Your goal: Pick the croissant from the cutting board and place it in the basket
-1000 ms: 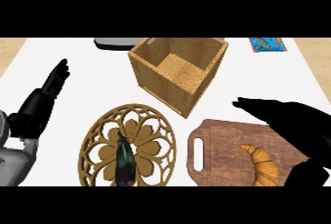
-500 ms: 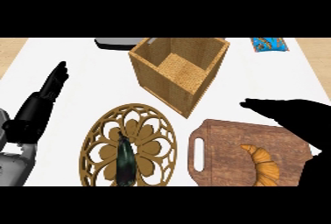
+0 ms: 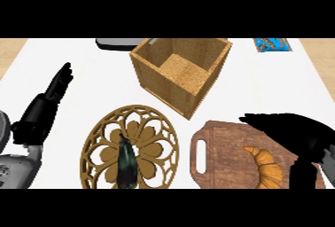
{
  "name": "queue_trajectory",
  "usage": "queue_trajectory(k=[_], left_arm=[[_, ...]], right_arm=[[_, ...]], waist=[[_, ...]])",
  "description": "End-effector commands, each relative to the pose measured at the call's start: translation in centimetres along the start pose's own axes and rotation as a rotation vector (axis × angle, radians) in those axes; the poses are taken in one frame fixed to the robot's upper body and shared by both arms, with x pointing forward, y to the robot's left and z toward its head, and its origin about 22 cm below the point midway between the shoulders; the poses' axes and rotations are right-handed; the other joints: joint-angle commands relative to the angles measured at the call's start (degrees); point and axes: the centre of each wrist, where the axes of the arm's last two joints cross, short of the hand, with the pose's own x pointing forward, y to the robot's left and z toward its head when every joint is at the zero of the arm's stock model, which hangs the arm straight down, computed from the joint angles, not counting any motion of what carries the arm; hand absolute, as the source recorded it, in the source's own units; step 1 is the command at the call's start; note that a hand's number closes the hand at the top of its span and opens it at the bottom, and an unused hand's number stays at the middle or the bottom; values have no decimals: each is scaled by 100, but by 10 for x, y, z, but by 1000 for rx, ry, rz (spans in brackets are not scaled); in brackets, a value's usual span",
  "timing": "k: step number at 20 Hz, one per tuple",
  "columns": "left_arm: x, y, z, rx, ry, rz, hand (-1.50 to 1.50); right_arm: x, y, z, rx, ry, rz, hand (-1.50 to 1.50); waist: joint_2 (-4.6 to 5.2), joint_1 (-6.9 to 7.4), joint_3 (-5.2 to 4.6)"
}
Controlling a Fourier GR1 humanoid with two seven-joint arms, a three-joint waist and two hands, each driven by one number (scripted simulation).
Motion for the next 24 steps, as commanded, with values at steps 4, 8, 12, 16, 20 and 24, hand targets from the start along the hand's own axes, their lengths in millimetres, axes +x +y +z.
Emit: queue_trajectory(k=[4,8,12,16,20,24], left_arm=[[4,16,-13,-21,3,12,0],[-8,14,-2,7,0,5,0],[-9,10,-11,-1,5,4,0],[13,2,-20,16,-15,-3,0],[-4,14,9,-2,7,-2,0],[-8,16,5,15,14,11,0]], right_arm=[[-7,24,-35,57,89,51,-150],[-14,45,-28,21,68,37,-150],[-32,47,-35,29,69,41,-150],[-22,57,-47,-18,32,43,-150],[-26,62,-52,-39,63,45,-150],[-27,90,-51,-43,43,4,-150]], waist=[[11,9,2],[-2,-28,1],[1,-36,1],[-1,-30,2],[-5,5,2],[-5,-20,1]])
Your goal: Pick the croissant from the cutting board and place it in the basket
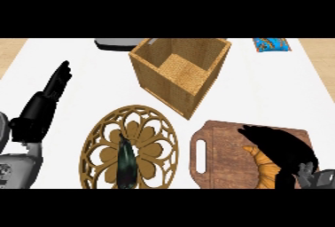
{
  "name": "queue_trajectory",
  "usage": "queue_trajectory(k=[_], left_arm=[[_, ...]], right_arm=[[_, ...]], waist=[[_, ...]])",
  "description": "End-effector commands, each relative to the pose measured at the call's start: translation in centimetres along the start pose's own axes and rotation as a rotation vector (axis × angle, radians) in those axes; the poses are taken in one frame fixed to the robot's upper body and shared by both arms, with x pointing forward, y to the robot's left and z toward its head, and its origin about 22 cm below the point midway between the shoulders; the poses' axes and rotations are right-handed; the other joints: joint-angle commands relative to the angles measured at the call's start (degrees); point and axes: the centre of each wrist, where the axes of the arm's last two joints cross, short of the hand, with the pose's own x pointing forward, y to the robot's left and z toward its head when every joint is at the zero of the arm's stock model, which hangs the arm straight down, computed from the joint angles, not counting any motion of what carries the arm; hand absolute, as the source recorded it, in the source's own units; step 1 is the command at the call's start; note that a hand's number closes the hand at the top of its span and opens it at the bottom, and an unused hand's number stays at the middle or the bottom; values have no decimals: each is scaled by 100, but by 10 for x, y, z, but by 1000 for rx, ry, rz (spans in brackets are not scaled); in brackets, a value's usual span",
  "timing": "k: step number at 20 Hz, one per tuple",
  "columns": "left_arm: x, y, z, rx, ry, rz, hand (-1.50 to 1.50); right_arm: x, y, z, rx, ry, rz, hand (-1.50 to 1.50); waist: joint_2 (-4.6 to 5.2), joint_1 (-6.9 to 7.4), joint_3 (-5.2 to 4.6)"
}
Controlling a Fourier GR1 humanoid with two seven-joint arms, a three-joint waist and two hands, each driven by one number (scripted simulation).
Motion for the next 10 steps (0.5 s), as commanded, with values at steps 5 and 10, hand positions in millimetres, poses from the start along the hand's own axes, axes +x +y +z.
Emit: queue_trajectory(k=[5,10], left_arm=[[14,21,-3,-18,6,5,0],[10,-6,-3,-8,-12,4,0]], right_arm=[[-7,7,-9,-4,3,-35,-150],[-6,29,-8,22,6,-10,-150]], waist=[[1,7,0],[1,-6,-1]])
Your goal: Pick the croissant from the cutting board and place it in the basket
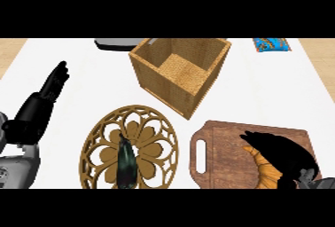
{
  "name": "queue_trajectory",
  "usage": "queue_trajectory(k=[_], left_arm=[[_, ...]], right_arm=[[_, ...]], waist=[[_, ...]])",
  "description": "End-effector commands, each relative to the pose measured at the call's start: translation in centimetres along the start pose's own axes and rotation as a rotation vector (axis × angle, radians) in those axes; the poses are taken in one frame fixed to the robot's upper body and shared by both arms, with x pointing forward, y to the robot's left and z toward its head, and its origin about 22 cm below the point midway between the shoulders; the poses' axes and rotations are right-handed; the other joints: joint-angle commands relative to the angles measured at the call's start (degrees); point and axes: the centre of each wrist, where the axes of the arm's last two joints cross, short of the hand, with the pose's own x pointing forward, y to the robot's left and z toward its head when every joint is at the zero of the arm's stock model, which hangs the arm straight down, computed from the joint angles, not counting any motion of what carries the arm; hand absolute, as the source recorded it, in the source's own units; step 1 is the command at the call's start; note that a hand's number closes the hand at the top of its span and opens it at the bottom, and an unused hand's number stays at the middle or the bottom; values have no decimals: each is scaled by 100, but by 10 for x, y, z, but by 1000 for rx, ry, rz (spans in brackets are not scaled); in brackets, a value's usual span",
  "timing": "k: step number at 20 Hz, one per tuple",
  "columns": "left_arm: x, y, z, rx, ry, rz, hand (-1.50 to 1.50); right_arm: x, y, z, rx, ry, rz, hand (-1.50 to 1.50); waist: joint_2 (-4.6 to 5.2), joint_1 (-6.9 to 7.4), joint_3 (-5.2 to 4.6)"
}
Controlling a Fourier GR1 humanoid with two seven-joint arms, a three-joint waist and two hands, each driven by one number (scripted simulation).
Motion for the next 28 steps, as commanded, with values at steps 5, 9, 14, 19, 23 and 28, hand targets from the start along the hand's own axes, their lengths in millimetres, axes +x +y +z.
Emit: queue_trajectory(k=[5,9,14,19,23,28], left_arm=[[-8,3,-23,4,-5,-4,0],[4,14,-4,-25,-9,14,0],[-14,5,-2,1,-1,1,0],[-9,-10,-3,19,-3,-7,0],[12,20,-8,0,-12,-5,0],[-3,3,-4,-1,19,-2,0]], right_arm=[[0,20,-12,19,43,0,-150],[-10,22,-31,20,35,6,-150],[2,17,-49,37,46,-47,150],[-29,30,-32,14,5,-40,150],[-21,49,-53,-9,-25,31,150],[-42,36,-45,-166,286,-149,150]], waist=[[6,-16,-1],[2,25,1],[7,25,0],[4,0,0],[8,44,4],[-10,-41,3]])
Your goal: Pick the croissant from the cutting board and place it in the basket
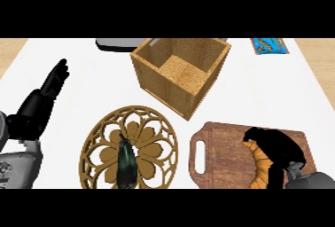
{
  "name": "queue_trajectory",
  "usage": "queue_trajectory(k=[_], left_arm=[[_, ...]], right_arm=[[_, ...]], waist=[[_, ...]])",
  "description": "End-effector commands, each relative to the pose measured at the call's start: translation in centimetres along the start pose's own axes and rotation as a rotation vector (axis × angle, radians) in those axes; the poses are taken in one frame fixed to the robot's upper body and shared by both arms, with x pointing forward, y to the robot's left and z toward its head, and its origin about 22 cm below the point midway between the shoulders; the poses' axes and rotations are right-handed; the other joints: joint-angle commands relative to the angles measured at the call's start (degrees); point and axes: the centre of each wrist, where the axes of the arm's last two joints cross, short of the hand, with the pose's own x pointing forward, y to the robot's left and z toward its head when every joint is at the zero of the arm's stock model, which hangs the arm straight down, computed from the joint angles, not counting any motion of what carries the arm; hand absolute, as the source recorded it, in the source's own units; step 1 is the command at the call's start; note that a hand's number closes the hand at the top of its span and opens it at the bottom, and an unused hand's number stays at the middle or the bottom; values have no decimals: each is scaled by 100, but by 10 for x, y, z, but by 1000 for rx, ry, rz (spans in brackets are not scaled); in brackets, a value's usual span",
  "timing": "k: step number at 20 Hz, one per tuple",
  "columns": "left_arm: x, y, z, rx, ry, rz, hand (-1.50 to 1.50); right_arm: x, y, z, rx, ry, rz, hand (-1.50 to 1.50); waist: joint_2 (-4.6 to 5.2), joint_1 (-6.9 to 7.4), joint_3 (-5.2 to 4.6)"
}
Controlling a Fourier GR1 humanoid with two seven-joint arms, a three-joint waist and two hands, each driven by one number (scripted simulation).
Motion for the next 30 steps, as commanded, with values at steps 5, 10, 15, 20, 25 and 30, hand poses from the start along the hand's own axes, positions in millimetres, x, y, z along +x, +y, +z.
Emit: queue_trajectory(k=[5,10,15,20,25,30], left_arm=[[-8,2,8,6,11,-10,0],[-10,-3,7,0,-11,12,0],[-6,10,13,-2,17,12,0],[1,3,9,-4,12,-7,0],[-2,6,13,8,-5,0,0],[-1,-8,12,-17,-10,7,0]], right_arm=[[-57,-6,-4,-239,590,-280,150],[-49,-12,-2,-437,679,-248,150],[-24,-56,31,-811,604,-374,150],[9,-119,69,-1097,304,-603,150],[35,-180,110,-1205,172,-607,150],[83,-235,127,-1164,56,-593,150]], waist=[[101,-39,80],[95,-14,79],[41,-73,76],[18,-68,79],[64,20,72],[77,80,69]])
